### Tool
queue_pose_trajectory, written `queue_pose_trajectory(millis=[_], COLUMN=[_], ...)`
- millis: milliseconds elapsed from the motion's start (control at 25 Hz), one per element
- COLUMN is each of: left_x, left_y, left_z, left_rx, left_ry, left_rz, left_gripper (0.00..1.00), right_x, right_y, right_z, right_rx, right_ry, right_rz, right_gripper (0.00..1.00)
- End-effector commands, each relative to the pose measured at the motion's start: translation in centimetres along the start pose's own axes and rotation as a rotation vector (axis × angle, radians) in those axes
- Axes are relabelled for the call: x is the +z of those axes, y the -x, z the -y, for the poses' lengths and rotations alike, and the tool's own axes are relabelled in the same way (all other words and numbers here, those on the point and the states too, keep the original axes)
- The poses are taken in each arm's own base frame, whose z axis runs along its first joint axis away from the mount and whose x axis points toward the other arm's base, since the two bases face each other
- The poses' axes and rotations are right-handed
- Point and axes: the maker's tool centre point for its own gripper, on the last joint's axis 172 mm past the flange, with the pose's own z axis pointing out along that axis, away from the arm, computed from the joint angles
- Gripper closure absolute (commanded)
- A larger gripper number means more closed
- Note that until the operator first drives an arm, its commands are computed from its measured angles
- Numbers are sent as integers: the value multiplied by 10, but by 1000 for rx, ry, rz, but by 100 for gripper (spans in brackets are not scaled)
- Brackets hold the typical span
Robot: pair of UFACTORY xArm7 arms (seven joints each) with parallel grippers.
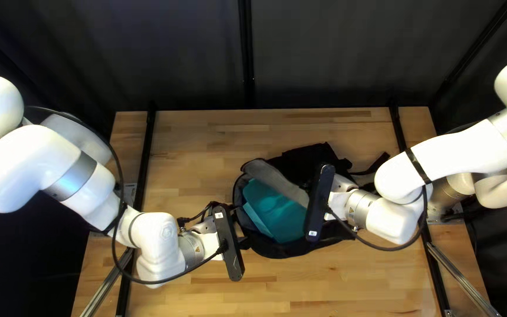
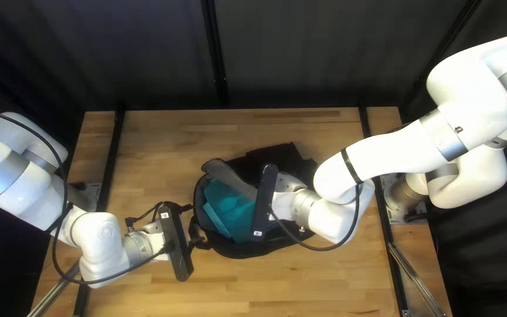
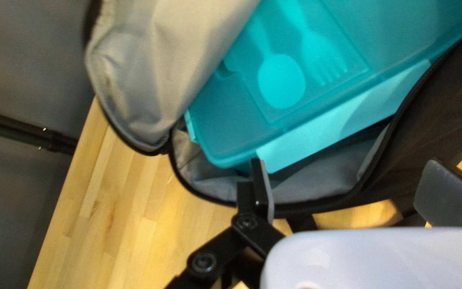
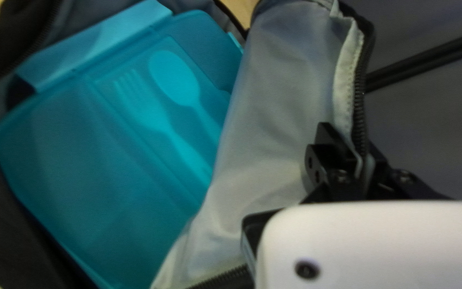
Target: Remove a lunch box from a kids backpack
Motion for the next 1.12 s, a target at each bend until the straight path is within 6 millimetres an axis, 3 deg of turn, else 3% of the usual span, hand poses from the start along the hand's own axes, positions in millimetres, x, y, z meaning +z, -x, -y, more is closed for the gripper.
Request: queue_pose_trajectory(millis=[40, 280, 440, 760, 1120], left_x=[-1, -9, 4, 33, 44], left_y=[7, 6, -6, -16, 3], left_z=[17, 74, 93, 87, 56], left_rx=[-2, 7, 28, 55, 38], left_ry=[-5, -31, -40, -30, -12], left_rz=[0, -15, -20, -28, -23], left_gripper=[0, 0, 0, 0, 0], right_x=[-4, -6, -7, -9, -1], right_y=[11, 19, 21, 25, 25], right_z=[-4, -4, -4, -3, -1], right_rx=[21, 40, 42, 29, 32], right_ry=[11, 18, 19, 15, 11], right_rz=[10, 19, 20, 17, 21], right_gripper=[100, 100, 100, 100, 100])
